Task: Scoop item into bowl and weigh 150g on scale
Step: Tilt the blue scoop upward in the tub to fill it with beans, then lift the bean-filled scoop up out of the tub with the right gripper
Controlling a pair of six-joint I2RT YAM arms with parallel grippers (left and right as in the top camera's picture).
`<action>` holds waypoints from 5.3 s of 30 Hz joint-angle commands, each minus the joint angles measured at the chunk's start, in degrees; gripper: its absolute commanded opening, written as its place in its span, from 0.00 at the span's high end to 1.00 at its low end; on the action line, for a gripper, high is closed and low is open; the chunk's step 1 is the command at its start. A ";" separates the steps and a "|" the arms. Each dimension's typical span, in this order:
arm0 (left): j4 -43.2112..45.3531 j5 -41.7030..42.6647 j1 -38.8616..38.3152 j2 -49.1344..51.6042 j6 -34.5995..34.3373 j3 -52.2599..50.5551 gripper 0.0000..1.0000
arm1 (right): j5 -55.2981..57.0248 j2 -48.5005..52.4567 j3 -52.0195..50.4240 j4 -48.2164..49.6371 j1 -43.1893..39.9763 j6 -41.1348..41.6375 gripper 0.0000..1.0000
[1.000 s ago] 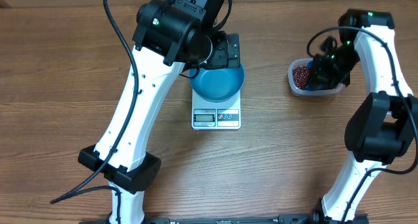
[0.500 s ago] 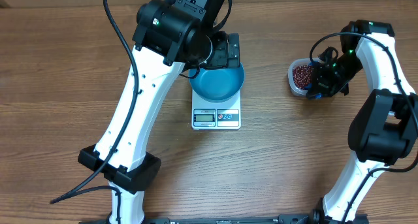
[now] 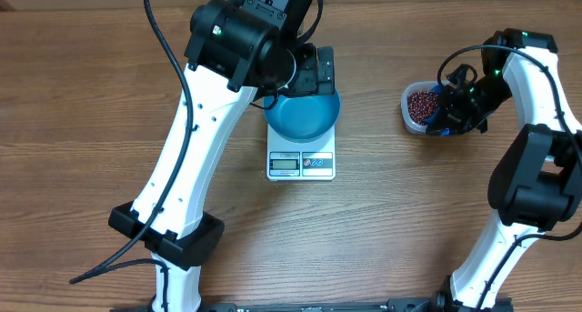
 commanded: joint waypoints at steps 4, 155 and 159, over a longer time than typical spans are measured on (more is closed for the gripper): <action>-0.11 0.68 0.24 0.02 0.72 1.22 0.00 | -4.81 0.48 -0.07 -0.52 -0.17 -2.62 0.96; 1.51 2.21 0.22 0.02 6.69 1.22 0.01 | -37.55 0.35 -1.90 -8.22 -13.70 -28.11 0.96; 1.55 2.21 0.20 0.02 11.06 1.22 0.00 | -37.57 -0.39 -1.88 -8.22 -13.70 -28.11 0.96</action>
